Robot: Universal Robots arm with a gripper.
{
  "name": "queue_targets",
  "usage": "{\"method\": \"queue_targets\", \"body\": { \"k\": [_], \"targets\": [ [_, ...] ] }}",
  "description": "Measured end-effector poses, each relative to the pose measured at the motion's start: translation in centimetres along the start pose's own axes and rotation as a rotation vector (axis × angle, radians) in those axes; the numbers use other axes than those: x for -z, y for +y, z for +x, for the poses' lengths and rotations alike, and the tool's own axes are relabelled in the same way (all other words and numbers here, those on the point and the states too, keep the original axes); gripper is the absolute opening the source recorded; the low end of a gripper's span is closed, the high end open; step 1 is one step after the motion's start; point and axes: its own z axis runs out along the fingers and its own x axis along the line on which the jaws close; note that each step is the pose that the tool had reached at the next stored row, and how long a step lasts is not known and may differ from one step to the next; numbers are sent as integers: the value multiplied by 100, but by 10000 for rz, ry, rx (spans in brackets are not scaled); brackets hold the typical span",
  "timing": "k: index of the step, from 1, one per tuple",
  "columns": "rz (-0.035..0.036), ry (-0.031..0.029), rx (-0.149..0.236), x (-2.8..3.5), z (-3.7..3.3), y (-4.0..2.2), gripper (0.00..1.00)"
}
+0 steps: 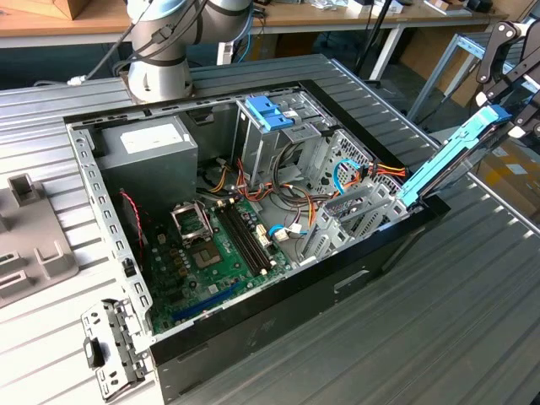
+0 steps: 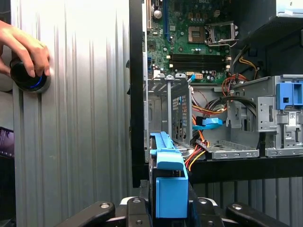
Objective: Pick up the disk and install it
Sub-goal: 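Pick up the disk, then insert the disk into the insertion slot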
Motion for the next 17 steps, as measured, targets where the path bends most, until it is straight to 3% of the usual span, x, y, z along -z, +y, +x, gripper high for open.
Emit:
{"method": "queue_targets", "body": {
  "k": [8, 17],
  "targets": [
    [1, 0, 1, 0, 1, 2, 37],
    [0, 1, -1, -2, 3, 83, 37]
  ]
}}
